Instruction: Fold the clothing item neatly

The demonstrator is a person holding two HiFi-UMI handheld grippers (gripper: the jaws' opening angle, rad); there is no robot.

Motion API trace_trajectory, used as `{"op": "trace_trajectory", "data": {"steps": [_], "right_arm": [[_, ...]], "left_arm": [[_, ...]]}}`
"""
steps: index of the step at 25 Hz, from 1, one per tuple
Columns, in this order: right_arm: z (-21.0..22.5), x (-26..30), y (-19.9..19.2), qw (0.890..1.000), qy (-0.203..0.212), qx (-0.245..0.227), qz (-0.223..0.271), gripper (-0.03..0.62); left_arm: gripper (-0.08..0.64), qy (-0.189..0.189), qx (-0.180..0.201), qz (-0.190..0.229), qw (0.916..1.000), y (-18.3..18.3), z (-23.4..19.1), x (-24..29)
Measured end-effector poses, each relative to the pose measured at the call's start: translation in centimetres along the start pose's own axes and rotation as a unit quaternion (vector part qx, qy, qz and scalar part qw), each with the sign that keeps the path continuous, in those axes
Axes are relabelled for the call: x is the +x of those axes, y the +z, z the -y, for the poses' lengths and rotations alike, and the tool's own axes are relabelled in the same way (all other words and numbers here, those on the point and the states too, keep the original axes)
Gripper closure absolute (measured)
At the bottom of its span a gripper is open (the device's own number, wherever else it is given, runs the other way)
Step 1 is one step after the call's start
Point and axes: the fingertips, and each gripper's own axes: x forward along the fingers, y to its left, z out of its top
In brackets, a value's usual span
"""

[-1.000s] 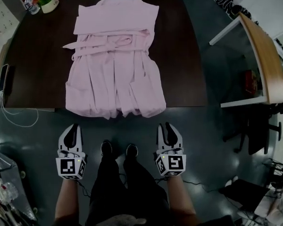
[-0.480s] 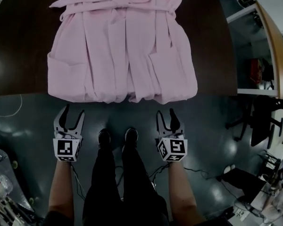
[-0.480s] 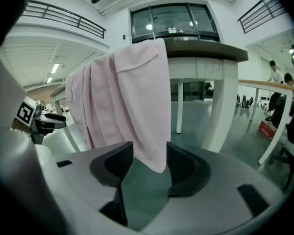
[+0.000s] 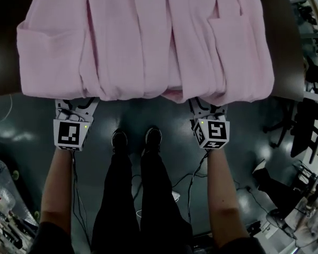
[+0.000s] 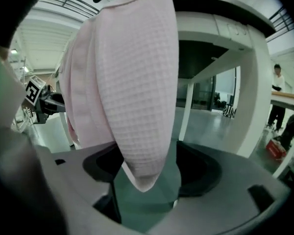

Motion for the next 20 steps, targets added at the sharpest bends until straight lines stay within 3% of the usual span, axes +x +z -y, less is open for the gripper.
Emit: {"op": "trace_trajectory", "data": {"steps": [4, 6, 7, 9, 10, 11, 15, 20], "right_arm": [[-0.4, 0.4, 1.4, 1.0, 0.006, 0.009, 0.02, 0.293], [-0.8, -0.2, 1.4, 1.0, 0.001, 0.014, 0.015, 0.365], [-1.0, -0.7, 1.2, 1.0, -0.003, 0.015, 0.01, 0.416], [-1.7, -1.6, 1.0, 1.0, -0.007, 0.013, -0.002, 0.554], [-2.1, -2.0, 1.0, 1.0, -0.006, 0.015, -0.008, 0.589], [-2.7, -2.6, 1.0, 1.0, -0.003, 0.019, -0.014, 0.589], [-5.0, -6.1, 1.8, 0.999, 0.011, 0.035, -0.027, 0.589], [-7.5, -13.4, 4.5, 0.998, 0.014, 0.051, -0.042, 0.589]], "left_arm": [[0.196, -0.009, 0.058, -0.013, 0.9982, 0.4, 0.1, 1.6], [0.201, -0.013, 0.049, -0.02, 0.9985, 0.4, 0.4, 1.5], [0.249, -0.013, 0.043, -0.023, 0.9987, 0.4, 0.6, 1.2], [0.426, -0.01, 0.04, -0.031, 0.9987, 0.4, 1.0, 0.4], [0.502, -0.013, 0.039, -0.035, 0.9985, 0.4, 1.3, -0.1], [0.534, -0.022, 0.036, -0.041, 0.9983, 0.4, 1.8, -0.7], [0.536, -0.061, 0.015, -0.061, 0.9961, 0.6, 4.2, -4.3], [0.535, -0.103, 0.022, -0.03, 0.994, 5.7, 6.1, -11.5]]}}
